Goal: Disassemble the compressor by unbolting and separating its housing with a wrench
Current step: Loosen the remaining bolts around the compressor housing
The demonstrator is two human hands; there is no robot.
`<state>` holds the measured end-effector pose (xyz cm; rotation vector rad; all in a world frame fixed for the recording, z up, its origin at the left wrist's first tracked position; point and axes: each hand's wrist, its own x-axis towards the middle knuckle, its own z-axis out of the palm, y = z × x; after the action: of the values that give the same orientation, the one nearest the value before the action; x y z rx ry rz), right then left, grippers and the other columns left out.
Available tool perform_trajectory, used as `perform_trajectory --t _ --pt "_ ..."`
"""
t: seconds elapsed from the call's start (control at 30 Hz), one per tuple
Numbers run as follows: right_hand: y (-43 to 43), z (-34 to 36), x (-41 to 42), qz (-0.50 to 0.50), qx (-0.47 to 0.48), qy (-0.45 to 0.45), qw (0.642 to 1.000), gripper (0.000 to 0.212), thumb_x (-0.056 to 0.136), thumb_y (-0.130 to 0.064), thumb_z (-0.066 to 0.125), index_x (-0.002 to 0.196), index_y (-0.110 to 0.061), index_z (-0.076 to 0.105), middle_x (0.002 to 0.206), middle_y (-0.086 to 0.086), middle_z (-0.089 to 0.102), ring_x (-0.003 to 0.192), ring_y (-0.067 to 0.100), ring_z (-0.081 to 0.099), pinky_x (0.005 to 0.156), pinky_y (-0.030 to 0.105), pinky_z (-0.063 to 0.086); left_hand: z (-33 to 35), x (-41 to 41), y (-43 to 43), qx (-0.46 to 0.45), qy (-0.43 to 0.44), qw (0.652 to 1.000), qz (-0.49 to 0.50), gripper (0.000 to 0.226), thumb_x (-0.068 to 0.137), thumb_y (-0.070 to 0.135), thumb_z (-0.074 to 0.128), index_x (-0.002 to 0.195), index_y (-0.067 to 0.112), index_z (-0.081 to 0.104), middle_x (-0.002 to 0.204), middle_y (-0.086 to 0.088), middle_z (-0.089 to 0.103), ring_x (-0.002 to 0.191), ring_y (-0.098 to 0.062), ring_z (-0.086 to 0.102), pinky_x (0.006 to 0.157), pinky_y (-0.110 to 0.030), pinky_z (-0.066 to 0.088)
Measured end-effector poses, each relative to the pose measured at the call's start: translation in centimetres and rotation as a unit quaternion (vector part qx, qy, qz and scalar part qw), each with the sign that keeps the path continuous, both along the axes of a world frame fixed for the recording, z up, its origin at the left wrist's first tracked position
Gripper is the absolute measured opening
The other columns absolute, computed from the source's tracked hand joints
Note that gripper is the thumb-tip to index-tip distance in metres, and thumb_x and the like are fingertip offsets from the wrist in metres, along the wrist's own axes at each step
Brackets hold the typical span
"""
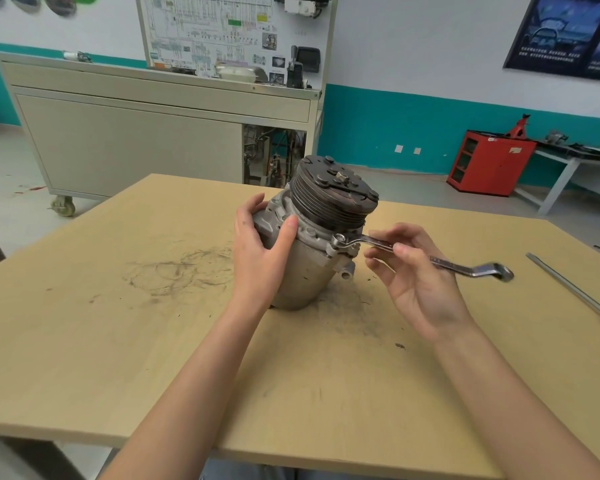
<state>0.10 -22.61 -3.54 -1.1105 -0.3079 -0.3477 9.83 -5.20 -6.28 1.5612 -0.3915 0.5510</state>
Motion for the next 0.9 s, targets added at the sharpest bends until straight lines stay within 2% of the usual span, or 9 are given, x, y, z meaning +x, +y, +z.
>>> perform_trajectory --t 0.07,0.17,0.3,0.43,0.5,0.57,0.67,0.77,0.9 --pt "-1.5 0.2 1.5 0.099 0.042 0.054 0.993 0.008 0.075 -0.008 0.065 0.081 -0.013 0.068 0.091 0.009 0.067 0.078 0.019 0.067 0.07 0.025 0.056 0.0 0.0 0.0 -0.002 0.002 1.0 -0.001 0.051 0.081 0.05 0.057 0.126 0.036 0.038 0.115 0.026 0.045 0.108 0.018 0.045 0.086 0.003 0.033" --pt "-2.9 0.4 3.8 0.189 0.027 0.105 0.976 0.026 0.062 -0.016 0.086 0.08 -0.012 0.068 0.076 0.006 0.064 0.06 0.013 0.061 0.054 0.02 0.053 0.0 0.0 0.0 -0.003 0.007 1.0 -0.005 0.053 0.08 0.051 0.057 0.127 0.037 0.038 0.116 0.027 0.045 0.109 0.016 0.045 0.085 0.002 0.034" --pt "-3.3 0.9 6.0 0.222 0.022 0.127 0.967 0.039 0.049 -0.017 0.094 0.08 -0.01 0.072 0.058 0.005 0.062 0.045 0.008 0.056 0.039 0.013 0.045 0.0 -0.1 0.1 -0.001 0.01 1.0 -0.009 0.054 0.08 0.052 0.057 0.128 0.037 0.038 0.116 0.028 0.044 0.109 0.017 0.044 0.087 0.0 0.036" --pt "-3.6 1.2 5.7 0.174 0.025 0.097 0.98 0.033 0.055 -0.023 0.091 0.079 -0.007 0.076 0.06 0.004 0.066 0.05 0.008 0.061 0.048 0.014 0.051 0.0 -0.2 0.1 -0.001 0.006 1.0 -0.013 0.052 0.081 0.049 0.057 0.128 0.035 0.038 0.116 0.029 0.044 0.106 0.021 0.043 0.086 0.002 0.034" --pt "-3.8 1.7 4.8 0.082 -0.008 0.064 0.995 0.019 0.073 -0.028 0.077 0.078 -0.01 0.077 0.061 0.003 0.067 0.052 0.009 0.062 0.049 0.015 0.051 0.1 -0.2 0.1 -0.001 0.004 1.0 -0.013 0.052 0.081 0.048 0.057 0.127 0.034 0.039 0.115 0.028 0.044 0.105 0.024 0.042 0.085 0.004 0.032" --pt "-3.4 2.3 3.5 -0.065 -0.098 0.025 0.993 0.028 0.085 -0.031 0.058 0.074 -0.011 0.074 0.058 0.003 0.066 0.048 0.013 0.062 0.045 0.018 0.049 0.1 -0.2 0.0 -0.002 0.004 1.0 -0.011 0.051 0.081 0.048 0.057 0.127 0.033 0.039 0.115 0.028 0.044 0.105 0.024 0.042 0.085 0.004 0.031" --pt "-1.5 3.2 1.6 -0.232 -0.238 -0.06 0.941 0.028 0.094 -0.028 0.054 0.075 -0.013 0.069 0.057 0.006 0.066 0.046 0.02 0.064 0.043 0.022 0.05 0.1 -0.1 0.0 -0.006 0.002 1.0 -0.007 0.052 0.081 0.047 0.057 0.128 0.031 0.041 0.115 0.027 0.044 0.105 0.024 0.042 0.084 0.004 0.031" --pt "0.4 4.0 -0.2 -0.298 -0.347 -0.144 0.878 0.027 0.092 -0.03 0.056 0.074 -0.016 0.069 0.054 0.0 0.064 0.046 0.013 0.063 0.045 0.025 0.052 0.1 -0.2 -0.1 -0.009 -0.002 1.0 -0.007 0.05 0.082 0.046 0.058 0.127 0.031 0.041 0.115 0.027 0.044 0.103 0.025 0.042 0.082 0.005 0.031" --pt "2.8 4.1 -1.5 -0.391 -0.51 -0.22 0.734 0.037 0.091 -0.035 0.052 0.074 -0.007 0.069 0.055 -0.006 0.06 0.047 0.003 0.058 0.05 0.017 0.05 0.1 -0.2 -0.1 -0.008 -0.011 1.0 -0.001 0.052 0.083 0.044 0.058 0.129 0.026 0.042 0.115 0.027 0.043 0.104 0.025 0.041 0.083 0.005 0.03"
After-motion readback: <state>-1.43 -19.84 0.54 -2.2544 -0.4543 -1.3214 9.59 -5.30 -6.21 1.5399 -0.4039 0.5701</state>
